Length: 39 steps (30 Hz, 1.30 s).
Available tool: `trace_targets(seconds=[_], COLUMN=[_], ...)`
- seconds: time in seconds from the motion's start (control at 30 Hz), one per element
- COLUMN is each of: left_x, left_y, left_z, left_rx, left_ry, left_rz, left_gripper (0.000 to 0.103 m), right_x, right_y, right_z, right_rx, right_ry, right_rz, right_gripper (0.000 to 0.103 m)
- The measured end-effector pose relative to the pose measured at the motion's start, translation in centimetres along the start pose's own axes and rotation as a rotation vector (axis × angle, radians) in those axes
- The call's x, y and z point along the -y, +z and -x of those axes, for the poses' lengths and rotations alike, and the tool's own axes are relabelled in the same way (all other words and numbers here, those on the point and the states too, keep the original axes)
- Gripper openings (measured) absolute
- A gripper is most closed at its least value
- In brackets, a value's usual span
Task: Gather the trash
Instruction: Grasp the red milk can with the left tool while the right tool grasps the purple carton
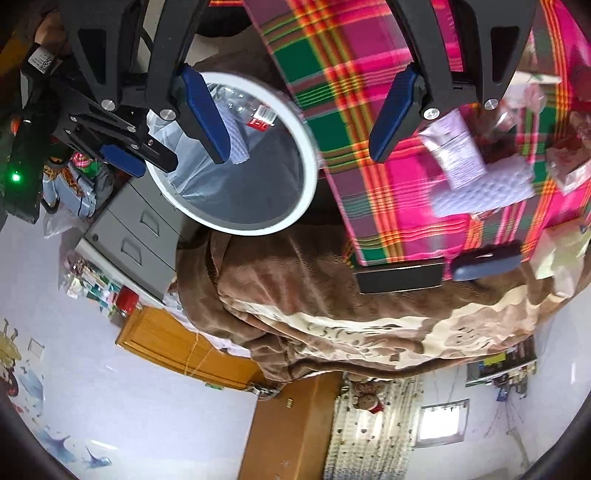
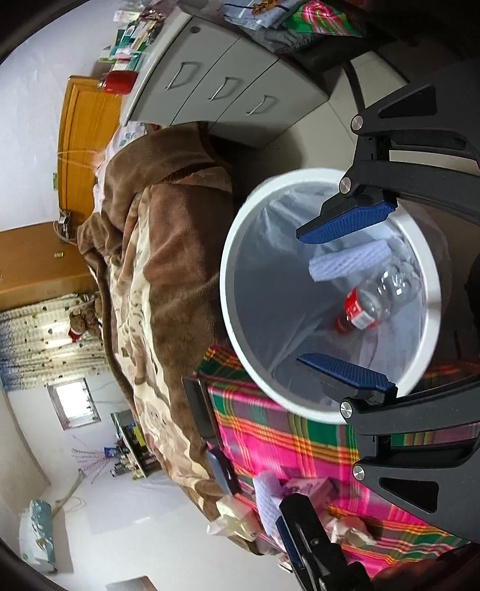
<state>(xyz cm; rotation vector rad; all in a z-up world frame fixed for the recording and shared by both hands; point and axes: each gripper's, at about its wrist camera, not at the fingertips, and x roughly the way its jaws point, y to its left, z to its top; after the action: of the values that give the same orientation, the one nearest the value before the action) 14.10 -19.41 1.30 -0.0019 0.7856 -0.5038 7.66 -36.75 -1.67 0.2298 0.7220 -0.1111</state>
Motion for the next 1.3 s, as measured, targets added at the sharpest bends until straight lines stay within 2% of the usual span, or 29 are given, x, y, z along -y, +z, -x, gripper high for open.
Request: trace_targets(seconds=[0.27,0.3,0.37,0.63,1.0,1.17,1.3], left_x=[-3.9,-4.7,-5.6,-11.3,-19.6,-24.1,-27.0], left_y=[-2.4,-3.0,-3.5,-4.6,-7.2,-8.0,-8.4], left_z=[4.1,4.8,5.7,9.1,11.7,12.3,12.2], left_rx=[0.049,0.061,0.081,0.112,0.111,0.098,0.091], left_ry=[0.077,0.11,0.154,0.214,0.35,0.408,0.439], left_rz=[0.044,0.052,0.054,0.147,0.283,0.366,0.438], left_gripper=[0.077,0.077,0.077,0.077,0.077,0.078,0.084], right_x=[-4.0,-4.7,-5.9,-10.0,-15.0,-17.0,-17.7], right_y=[-0.7,-0.9,-1.0,-1.3,-1.7,-1.6,-1.3], right_z=[1.1,1.1,1.0,-0.1,-2.2,-3.6,-4.8], right_rx=[0.043,0.05,0.049,0.032,-0.012,-0.033,-0.059], right_ry=[0.086,0.1,0.116,0.172,0.228,0.215,0.212], right_rz=[0.038,0.048,0.064,0.124,0.207,0.242,0.253], right_gripper=[0.063,0.063,0.063,0.063,0.063,0.063,0.063])
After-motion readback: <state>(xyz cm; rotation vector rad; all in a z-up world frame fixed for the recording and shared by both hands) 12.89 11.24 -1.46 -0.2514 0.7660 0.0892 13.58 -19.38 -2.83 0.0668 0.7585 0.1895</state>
